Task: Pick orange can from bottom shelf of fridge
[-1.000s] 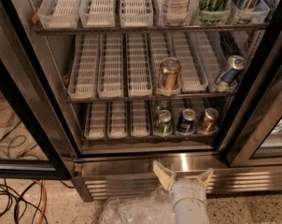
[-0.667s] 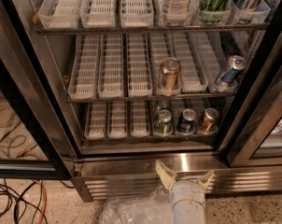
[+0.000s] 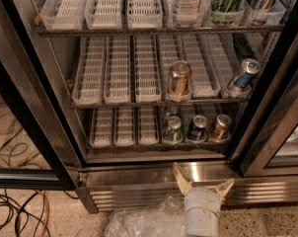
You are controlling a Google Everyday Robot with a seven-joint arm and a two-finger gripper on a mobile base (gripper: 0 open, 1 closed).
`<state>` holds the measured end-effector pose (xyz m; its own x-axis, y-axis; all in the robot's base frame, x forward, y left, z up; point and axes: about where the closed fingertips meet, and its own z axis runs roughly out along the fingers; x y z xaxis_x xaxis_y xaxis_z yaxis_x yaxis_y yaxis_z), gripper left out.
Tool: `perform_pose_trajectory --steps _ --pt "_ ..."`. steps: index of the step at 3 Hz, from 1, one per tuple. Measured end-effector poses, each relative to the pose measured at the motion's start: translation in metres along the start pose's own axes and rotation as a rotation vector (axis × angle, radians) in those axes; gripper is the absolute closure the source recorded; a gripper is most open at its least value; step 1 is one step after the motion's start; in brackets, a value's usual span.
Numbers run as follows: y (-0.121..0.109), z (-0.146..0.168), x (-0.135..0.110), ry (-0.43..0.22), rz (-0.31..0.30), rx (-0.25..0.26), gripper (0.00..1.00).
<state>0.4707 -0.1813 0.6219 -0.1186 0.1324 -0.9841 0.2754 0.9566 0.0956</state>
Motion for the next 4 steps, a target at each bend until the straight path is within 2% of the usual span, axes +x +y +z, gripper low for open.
perform_pose_trajectory --steps 1,2,3,4 --pt "0.0 0.0 0.0 0.0 0.0 0.0 0.0" --pt "0.0 0.01 0.0 -0.057 0.007 0.014 0.0" --pt "-0.001 0.028 -0.01 -0.158 0.015 0.041 0.0" --pt "-0.001 0.042 -0.021 -0.215 0.015 0.067 0.0"
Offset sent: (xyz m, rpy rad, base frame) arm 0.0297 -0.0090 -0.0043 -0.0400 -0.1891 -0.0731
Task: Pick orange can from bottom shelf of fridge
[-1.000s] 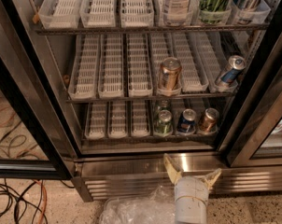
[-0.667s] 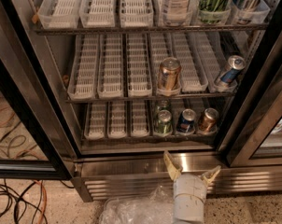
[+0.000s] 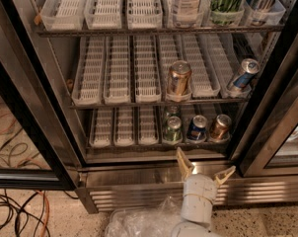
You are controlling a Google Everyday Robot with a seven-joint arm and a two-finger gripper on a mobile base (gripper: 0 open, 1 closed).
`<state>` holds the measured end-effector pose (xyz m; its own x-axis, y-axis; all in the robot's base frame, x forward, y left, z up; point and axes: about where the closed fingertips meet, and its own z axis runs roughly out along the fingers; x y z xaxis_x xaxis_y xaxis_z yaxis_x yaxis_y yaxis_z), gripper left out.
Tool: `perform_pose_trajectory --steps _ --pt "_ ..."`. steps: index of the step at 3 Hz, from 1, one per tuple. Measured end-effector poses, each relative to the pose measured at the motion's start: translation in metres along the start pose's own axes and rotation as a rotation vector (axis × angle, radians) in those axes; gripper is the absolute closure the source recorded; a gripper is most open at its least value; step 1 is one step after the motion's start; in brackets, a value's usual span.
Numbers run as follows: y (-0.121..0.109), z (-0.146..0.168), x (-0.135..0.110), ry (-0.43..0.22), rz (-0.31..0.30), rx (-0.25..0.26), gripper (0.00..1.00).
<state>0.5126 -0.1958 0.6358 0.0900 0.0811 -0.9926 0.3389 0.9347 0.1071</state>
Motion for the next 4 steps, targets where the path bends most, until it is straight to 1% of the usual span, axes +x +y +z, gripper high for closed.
perform_pose_trajectory --steps 1,2,3,4 --pt "0.0 0.0 0.0 0.0 0.0 0.0 0.0" --pt "-0.003 0.009 0.006 0.0 -0.03 0.006 0.0" --pt "-0.019 0.024 0.017 0.028 -0.082 0.06 0.0" --pt "-0.046 0.041 0.03 0.045 -0.118 0.139 0.0"
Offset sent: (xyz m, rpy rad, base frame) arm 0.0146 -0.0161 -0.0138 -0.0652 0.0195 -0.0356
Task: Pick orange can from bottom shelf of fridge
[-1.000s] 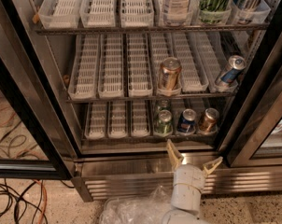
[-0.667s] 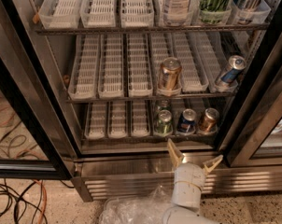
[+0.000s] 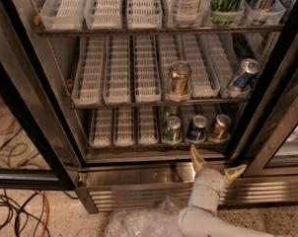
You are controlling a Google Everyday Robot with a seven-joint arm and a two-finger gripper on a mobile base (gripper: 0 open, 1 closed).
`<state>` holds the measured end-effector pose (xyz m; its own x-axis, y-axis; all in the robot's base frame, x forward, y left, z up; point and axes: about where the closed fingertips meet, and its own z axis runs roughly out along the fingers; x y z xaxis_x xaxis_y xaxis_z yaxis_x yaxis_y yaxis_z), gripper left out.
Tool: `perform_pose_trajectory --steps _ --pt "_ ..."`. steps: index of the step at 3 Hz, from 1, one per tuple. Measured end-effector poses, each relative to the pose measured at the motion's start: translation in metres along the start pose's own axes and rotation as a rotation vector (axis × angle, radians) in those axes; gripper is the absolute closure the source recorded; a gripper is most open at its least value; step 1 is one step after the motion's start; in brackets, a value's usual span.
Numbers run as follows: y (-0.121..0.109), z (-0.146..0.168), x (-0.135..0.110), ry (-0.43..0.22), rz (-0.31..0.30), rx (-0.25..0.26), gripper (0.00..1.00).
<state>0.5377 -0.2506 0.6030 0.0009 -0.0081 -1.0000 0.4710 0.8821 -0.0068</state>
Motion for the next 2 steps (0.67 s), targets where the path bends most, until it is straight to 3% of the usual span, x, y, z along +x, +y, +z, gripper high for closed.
perform_pose_trajectory --steps 2 --pt "0.019 0.028 0.003 -0.039 -0.007 -0.023 0.0"
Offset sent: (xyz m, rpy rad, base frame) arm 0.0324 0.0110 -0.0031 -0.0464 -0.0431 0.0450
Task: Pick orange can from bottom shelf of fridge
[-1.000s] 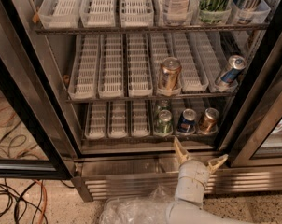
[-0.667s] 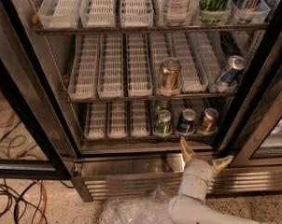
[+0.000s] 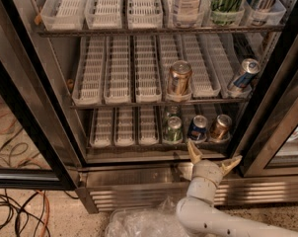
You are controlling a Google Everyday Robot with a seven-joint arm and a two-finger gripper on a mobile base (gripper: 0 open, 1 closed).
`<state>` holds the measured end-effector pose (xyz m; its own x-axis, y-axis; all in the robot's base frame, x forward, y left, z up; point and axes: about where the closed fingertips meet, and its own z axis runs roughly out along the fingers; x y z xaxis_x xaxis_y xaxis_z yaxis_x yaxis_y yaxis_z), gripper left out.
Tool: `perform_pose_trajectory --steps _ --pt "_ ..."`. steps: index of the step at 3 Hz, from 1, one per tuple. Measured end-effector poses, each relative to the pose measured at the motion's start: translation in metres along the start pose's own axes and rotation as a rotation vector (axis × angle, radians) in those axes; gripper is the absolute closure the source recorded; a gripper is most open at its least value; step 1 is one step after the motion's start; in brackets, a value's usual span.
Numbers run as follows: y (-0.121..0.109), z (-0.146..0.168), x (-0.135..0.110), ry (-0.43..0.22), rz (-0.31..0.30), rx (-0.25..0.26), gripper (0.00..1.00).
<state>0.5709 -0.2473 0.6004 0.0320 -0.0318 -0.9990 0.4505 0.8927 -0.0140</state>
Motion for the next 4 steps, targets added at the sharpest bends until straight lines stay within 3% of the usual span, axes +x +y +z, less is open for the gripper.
perform_pose_trajectory --steps 1,2,4 --pt "-0.0001 0.0006 -0.0003 0.0 0.0 0.001 0.0" --pt "-0.0001 0.0006 -0.0003 0.0 0.0 0.001 0.08" --pt "-0.0001 0.0006 -0.0003 0.0 0.0 0.001 0.5"
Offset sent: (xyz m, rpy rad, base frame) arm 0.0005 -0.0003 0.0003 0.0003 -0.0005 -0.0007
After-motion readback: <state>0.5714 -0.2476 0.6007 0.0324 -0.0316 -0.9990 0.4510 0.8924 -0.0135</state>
